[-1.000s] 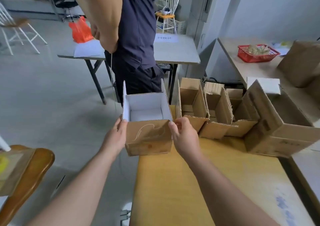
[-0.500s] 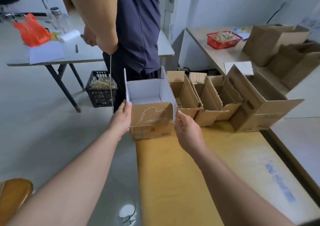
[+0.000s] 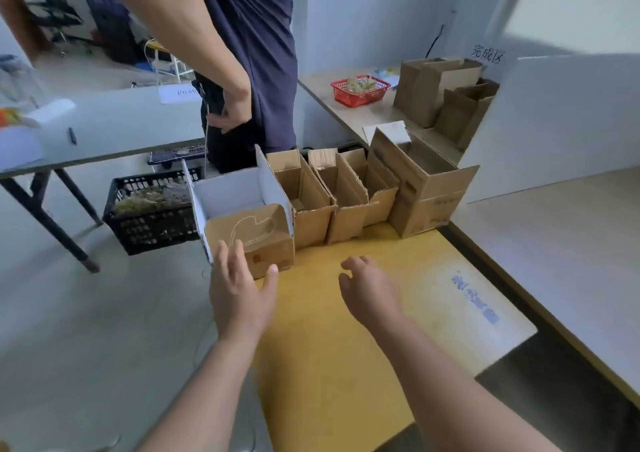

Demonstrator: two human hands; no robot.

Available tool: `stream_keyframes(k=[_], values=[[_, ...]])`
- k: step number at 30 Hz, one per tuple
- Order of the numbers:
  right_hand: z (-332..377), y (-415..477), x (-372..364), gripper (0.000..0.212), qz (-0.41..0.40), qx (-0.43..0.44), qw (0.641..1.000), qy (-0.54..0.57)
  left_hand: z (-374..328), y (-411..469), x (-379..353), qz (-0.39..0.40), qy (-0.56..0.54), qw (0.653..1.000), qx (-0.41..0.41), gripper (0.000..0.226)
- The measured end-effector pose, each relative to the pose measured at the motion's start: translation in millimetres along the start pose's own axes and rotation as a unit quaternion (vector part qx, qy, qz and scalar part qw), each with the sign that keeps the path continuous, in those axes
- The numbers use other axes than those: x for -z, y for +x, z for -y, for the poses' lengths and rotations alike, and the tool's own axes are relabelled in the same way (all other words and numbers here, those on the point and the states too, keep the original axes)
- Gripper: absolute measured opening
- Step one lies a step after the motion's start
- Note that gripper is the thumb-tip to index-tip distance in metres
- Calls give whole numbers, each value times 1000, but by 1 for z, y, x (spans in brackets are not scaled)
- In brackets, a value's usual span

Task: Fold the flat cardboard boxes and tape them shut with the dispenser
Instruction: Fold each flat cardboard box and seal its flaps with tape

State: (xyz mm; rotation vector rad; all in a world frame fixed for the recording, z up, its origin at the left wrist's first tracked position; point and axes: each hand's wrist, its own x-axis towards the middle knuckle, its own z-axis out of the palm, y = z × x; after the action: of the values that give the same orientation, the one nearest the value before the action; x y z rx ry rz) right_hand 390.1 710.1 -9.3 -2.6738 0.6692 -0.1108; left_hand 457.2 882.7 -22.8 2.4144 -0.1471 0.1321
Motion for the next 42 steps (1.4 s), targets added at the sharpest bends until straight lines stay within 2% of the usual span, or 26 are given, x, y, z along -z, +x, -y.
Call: stream_keyframes(k=[3,9,15,20,24,29,33,38,42], values=[[-32,-20,13,32,-25,-17,1000,-6,-18,-29,-20,93,12,995,-22,65],[-131,-76,61,28,-102,-52,993,-31,-100,-96,-73,184,58,973,-124,51],[-261,-156,114,27,-143,-124,981,-41,-200,-193,-135,218,83,947,-220,40],[-366,-227,143,25,-162,-197,966,-42,-274,-281,-188,253,78,919,-292,40],[-432,-275,159,19,-215,-250,943,-46,-324,-344,-222,286,70,889,-351,43],[-490,-317,176,10,-266,-328,902,-84,-372,-399,-259,321,58,855,-403,42],[-526,-336,187,11,-285,-369,879,-96,-406,-428,-286,343,46,829,-439,41],[-579,-343,203,19,-291,-398,865,-96,-454,-451,-326,365,41,799,-477,42],[-625,-330,224,14,-294,-430,848,-95,-502,-459,-367,376,33,785,-492,43]])
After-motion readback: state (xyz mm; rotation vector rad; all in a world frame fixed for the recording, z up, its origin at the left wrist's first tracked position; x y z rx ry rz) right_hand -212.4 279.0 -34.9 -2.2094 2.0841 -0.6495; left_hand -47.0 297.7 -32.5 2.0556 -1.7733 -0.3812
